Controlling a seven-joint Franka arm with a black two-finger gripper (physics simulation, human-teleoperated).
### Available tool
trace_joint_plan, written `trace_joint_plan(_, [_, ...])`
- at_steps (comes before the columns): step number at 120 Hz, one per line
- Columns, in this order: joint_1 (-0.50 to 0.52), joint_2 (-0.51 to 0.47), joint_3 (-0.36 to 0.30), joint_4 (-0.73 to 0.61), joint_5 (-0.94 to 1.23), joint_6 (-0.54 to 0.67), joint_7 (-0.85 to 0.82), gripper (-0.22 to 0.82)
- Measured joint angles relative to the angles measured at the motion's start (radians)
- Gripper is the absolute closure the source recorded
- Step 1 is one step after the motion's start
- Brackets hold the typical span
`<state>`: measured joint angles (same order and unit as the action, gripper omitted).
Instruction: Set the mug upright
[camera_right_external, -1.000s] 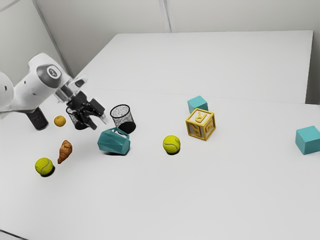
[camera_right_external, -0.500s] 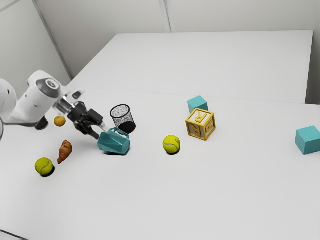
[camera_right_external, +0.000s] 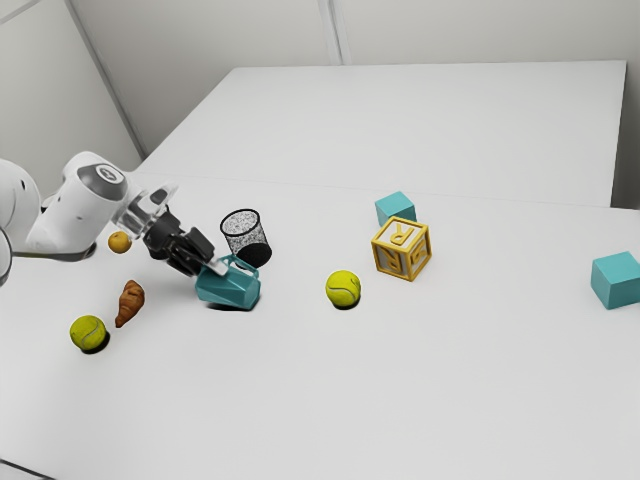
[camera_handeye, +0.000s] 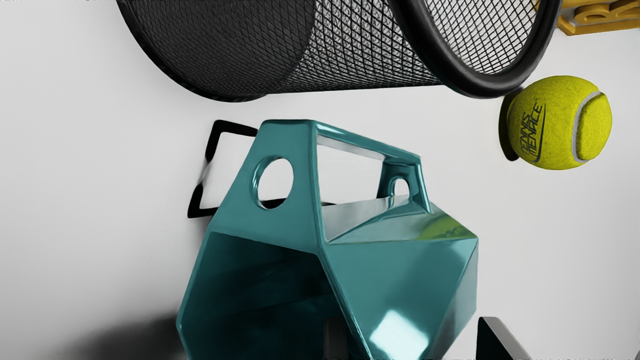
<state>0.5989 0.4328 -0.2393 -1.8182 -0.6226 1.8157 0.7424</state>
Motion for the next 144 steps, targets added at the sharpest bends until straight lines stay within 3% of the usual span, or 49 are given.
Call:
trace_joint_plan(29, [0.000,-0.016,-0.004,0.003,-0.001,-0.041,0.023,0.64])
trace_joint_plan(49, [-0.008,-0.040,-0.002,0.003,0.002,-0.053,0.034,0.73])
trace_joint_plan(79, [-0.059,-0.120,-0.009,-0.016,0.065,-0.011,0.044,0.77])
trace_joint_plan(107, [-0.143,-0.260,-0.013,-0.110,0.263,0.087,0.000,0.78])
trace_joint_plan(144, [-0.162,-0.357,-0.158,-0.187,0.548,0.176,-0.189,0.78])
